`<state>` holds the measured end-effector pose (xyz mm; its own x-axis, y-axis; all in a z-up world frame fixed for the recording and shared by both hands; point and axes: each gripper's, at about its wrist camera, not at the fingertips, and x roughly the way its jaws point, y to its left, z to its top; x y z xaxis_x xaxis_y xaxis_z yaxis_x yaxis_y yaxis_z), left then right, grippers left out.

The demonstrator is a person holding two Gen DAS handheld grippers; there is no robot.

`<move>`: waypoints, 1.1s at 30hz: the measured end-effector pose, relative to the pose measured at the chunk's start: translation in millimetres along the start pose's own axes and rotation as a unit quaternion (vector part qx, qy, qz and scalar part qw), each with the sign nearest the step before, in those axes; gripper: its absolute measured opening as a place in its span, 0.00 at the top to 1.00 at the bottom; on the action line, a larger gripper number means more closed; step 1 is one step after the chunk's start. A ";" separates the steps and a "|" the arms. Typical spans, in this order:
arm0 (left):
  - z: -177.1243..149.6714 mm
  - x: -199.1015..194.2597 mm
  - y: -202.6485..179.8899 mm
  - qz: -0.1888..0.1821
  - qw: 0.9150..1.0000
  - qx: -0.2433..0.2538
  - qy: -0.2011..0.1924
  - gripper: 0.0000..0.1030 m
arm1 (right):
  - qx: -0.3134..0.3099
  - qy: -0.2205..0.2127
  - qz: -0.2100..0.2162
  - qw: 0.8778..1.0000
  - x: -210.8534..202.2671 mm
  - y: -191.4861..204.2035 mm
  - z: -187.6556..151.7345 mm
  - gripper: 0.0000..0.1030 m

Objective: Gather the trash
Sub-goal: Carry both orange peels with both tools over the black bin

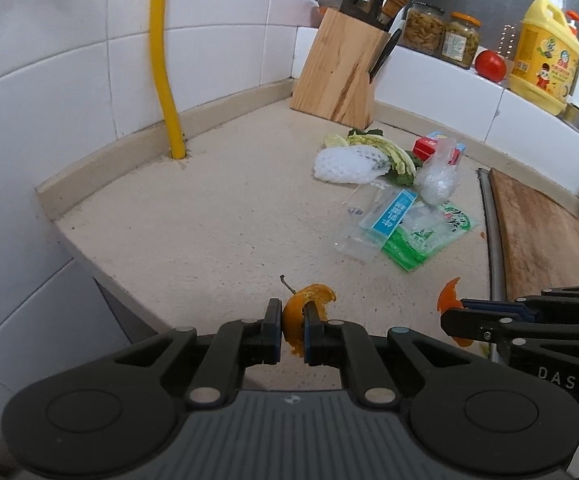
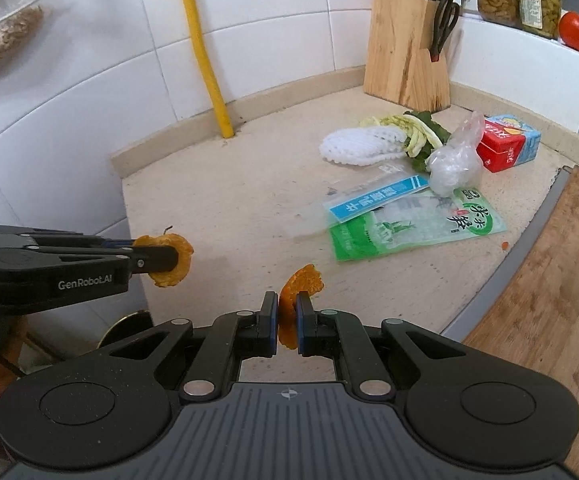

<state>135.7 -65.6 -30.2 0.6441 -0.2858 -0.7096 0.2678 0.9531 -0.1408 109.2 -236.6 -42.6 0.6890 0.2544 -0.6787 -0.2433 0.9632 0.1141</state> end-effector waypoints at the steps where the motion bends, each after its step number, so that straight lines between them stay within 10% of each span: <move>1: -0.3 -2.3 1.4 -0.001 1.000 0.002 -0.002 0.94 | 0.000 -0.002 -0.002 1.000 -1.1 2.6 -0.9 0.88; 33: -22.9 -44.0 62.5 0.005 0.999 -0.033 -0.031 0.94 | -0.034 0.003 -0.010 0.999 2.8 70.3 -2.6 0.88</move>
<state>107.7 8.8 -23.5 0.6907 -0.2803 -0.6666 0.2153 0.9597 -0.1804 92.2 -168.4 -38.3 0.6896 0.2345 -0.6852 -0.2755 0.9599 0.0512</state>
